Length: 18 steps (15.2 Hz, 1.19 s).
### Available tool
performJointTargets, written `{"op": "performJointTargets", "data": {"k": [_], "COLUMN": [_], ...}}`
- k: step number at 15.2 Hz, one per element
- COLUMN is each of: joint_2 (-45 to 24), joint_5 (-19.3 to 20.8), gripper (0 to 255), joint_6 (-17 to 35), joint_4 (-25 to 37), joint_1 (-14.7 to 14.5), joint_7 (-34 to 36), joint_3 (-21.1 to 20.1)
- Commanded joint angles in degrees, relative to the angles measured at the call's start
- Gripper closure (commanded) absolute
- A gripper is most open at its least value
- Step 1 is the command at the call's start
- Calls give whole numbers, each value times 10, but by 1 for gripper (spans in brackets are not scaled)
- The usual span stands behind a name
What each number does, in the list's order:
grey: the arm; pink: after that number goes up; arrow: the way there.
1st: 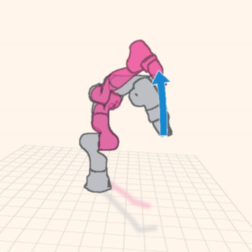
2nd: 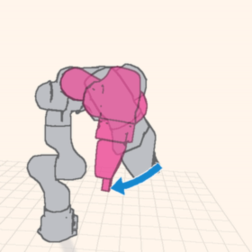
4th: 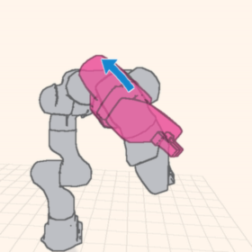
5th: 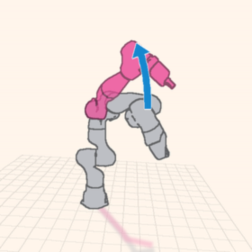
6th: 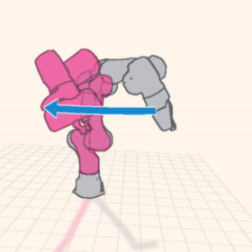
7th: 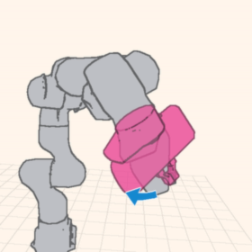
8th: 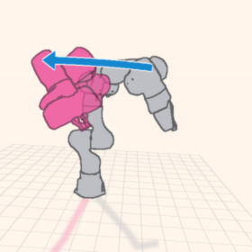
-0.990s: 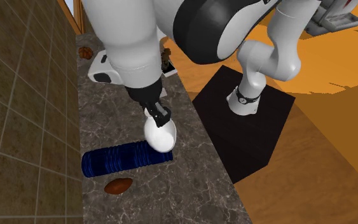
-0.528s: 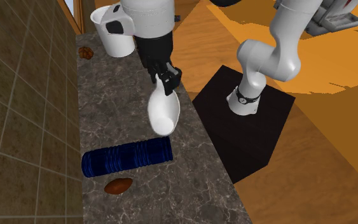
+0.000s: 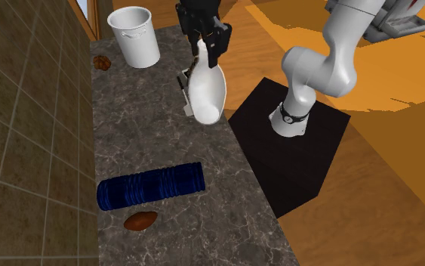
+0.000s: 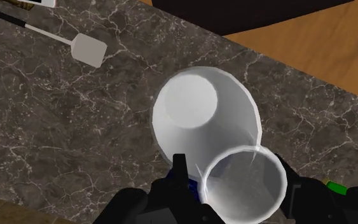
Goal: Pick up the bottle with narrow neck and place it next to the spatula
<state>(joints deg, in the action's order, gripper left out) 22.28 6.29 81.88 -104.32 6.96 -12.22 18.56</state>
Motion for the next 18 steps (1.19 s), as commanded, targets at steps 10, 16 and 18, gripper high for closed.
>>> {"op": "performJointTargets", "data": {"k": [10, 16, 18], "joint_2": [72, 103, 113], "joint_5": [45, 52, 54], "gripper": [255, 255, 255], "joint_6": [-147, -102, -88], "joint_4": [85, 9, -14], "joint_1": [28, 33, 34], "joint_7": [-80, -72, -70], "joint_3": [33, 31, 31]}}
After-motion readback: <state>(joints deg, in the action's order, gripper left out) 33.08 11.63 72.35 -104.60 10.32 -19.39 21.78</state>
